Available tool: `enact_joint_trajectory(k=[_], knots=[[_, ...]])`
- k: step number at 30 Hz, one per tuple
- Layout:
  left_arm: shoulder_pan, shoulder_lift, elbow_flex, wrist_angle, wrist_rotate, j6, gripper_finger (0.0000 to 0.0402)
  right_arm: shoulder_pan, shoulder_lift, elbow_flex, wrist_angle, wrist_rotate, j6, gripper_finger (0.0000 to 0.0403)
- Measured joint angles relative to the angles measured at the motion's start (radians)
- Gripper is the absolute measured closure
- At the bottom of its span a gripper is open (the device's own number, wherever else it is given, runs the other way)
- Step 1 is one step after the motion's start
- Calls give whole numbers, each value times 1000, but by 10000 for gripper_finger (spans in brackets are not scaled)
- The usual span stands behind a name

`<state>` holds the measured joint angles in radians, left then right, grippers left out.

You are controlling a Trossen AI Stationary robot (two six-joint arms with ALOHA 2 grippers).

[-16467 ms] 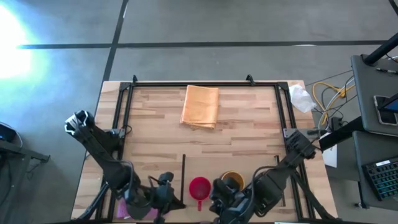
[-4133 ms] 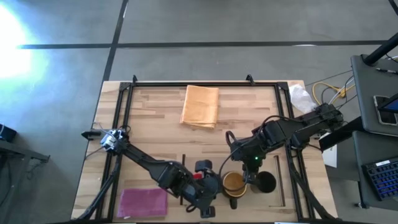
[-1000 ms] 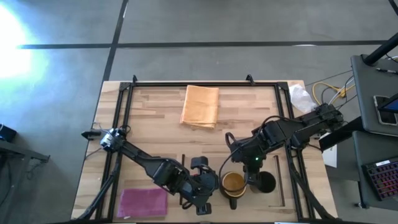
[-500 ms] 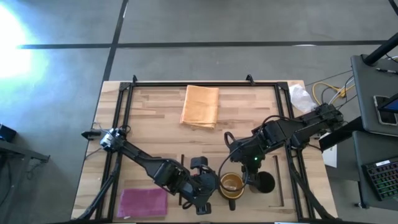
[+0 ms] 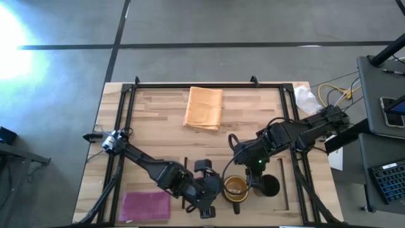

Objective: Stack small to large cups/mugs on shelf
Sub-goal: Adjust the black mug on the shelf

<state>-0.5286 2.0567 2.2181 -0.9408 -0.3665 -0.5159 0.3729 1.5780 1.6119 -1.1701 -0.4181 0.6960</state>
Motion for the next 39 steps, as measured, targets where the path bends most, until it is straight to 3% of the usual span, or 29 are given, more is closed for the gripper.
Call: enact_joint_trajectory(k=[39], knots=[[27,0,0,8,-1,28,402,0,0,-1,7,26,3,394]])
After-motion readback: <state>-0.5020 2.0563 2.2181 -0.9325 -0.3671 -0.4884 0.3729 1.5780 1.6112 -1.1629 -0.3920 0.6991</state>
